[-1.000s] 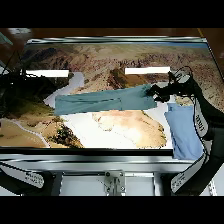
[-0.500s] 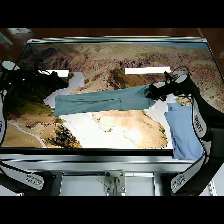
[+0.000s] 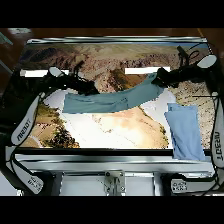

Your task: Fold the shirts.

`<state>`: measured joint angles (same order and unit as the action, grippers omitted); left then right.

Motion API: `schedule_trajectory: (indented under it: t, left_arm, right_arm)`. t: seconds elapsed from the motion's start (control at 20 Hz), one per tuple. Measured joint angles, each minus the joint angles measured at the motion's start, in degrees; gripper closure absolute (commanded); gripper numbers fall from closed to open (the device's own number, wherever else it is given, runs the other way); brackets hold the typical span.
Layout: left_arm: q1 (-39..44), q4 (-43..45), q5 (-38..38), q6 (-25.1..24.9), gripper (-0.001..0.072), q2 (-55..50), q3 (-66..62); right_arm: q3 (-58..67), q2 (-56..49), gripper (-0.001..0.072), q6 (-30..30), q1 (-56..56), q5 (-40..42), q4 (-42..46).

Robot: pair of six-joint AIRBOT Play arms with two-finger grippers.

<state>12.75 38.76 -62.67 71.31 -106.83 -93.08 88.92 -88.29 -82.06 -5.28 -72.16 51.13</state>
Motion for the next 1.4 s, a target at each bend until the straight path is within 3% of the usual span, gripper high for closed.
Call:
schedule_trajectory:
  t: [0.5, 0.75, 0.9, 1.05, 1.4]
  left_arm:
    - [17.4, -10.9, 8.2, -0.2, 0.0668, -6.6, 0.0]
    - [19.3, -15.9, 13.5, -0.2, 0.067, -7.6, -0.3]
    - [14.4, -15.7, 11.9, -1.7, 0.0671, -5.5, -0.5]
    - [5.7, -9.0, 8.9, -2.6, 0.067, 0.6, -0.5]
    - [-19.0, -1.8, 5.2, -3.0, 0.0669, 20.8, -0.5]
  right_arm:
    - [0.0, 14.2, 0.0651, -4.5, 0.0, -8.5, 0.0]
    - [0.0, 16.1, 0.0651, -6.3, 0.5, -11.0, 1.6]
    - [0.0, 16.2, 0.0651, -7.5, 3.0, -9.9, 5.1]
    - [0.0, 14.1, 0.0651, -8.5, 7.9, -6.0, 7.5]
    - [0.0, 1.7, 0.0651, -11.0, 24.7, 10.4, 5.7]
